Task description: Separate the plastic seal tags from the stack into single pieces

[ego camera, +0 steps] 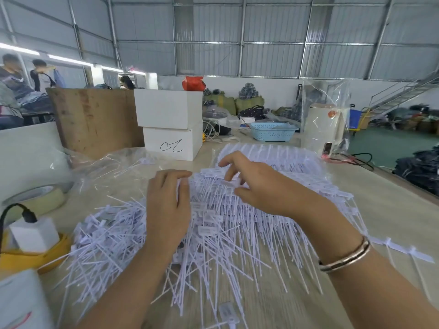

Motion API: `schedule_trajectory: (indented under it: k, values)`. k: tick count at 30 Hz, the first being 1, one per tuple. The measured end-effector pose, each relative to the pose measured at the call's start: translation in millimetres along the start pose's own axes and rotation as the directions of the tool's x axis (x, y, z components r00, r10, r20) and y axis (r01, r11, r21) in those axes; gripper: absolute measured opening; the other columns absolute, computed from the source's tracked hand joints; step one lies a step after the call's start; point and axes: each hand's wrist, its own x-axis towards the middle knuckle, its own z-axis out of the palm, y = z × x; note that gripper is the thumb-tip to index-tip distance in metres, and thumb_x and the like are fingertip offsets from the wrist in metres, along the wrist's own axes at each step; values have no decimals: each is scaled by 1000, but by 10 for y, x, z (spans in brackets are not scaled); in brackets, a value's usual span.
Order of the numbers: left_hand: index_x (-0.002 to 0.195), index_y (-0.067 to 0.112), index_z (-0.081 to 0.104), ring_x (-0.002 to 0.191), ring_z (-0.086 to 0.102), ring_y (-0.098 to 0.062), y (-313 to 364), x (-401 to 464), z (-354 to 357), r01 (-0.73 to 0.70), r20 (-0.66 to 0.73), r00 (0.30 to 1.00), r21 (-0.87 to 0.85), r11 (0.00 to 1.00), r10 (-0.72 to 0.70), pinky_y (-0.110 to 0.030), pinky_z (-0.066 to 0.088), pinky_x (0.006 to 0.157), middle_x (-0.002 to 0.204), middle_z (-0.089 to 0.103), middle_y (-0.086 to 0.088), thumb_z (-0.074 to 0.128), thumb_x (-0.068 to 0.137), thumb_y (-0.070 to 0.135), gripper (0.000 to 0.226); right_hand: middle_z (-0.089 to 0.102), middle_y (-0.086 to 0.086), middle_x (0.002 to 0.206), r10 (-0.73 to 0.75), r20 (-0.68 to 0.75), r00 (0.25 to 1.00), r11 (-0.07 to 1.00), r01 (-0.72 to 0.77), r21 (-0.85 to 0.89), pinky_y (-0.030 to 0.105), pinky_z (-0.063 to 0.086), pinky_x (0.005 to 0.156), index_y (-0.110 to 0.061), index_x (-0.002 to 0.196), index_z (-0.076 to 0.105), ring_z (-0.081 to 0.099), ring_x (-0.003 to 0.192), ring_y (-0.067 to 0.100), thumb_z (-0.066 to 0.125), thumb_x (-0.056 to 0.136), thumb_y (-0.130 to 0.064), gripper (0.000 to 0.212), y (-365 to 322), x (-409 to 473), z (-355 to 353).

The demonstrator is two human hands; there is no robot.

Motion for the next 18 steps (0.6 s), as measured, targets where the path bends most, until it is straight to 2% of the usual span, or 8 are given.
schedule_trajectory:
  k: [2,4,6,8,10,13,15,18]
  values:
    - [112,27,58,98,52,-1,141,-35,16,-41,176,981,-210,977,79,-13,39,80,104,59,13,42,95,37,25,44,-9,113,-28,-8,1000,999,28,25,23,45,72,-28,125,32,53,82,4,53,90,-2,47,-28,5,56]
    - [105,40,55,90,58,0,234,-88,57,-4,305,946,-328,945,110,-9,42,72,97,63,18,47,89,47,19,41,-10,114,-71,-13,997,996,71,45,16,42,71,-27,123,34,50,81,-2,57,89,-4,46,-46,11,101]
    - [86,46,57,72,58,-2,247,-111,87,13,296,950,-346,938,96,-10,41,60,84,64,18,58,86,43,2,42,-11,110,-88,-22,996,995,90,49,11,41,69,-25,118,37,49,81,-7,61,90,-13,39,-55,16,110]
    - [72,39,58,59,54,-8,207,-105,87,34,223,973,-385,922,56,-19,40,53,70,62,10,62,86,44,15,42,-15,100,-84,-45,995,996,83,-25,14,38,66,-23,108,43,47,80,-9,63,90,-23,27,-33,9,74]
    - [71,36,57,61,57,-19,178,-89,70,63,195,981,-403,913,18,-30,43,56,68,62,2,59,82,48,16,45,-14,91,-70,-43,997,979,61,-195,25,39,66,-21,95,49,46,76,1,58,92,-30,13,-1,-7,13]
    - [71,39,56,67,62,-28,184,-104,78,95,245,970,-394,914,5,-36,46,60,70,65,-2,57,80,48,13,55,-6,92,-31,19,999,941,36,-336,35,44,71,-20,95,60,49,83,12,48,95,-36,21,0,-22,-13]
    - [67,39,57,69,66,-23,208,-110,86,173,290,956,-419,892,-49,-33,50,62,67,66,3,58,81,45,15,56,-7,91,-40,31,999,928,49,-369,33,44,70,-21,100,62,49,82,13,44,97,-38,25,-14,-20,16]
    - [61,29,56,63,66,-9,223,-75,79,360,367,912,-506,784,-182,-15,50,59,60,65,6,60,86,31,26,56,-9,86,-112,-29,993,907,90,-411,29,34,66,-22,99,63,46,76,11,42,98,-36,25,-11,6,51]
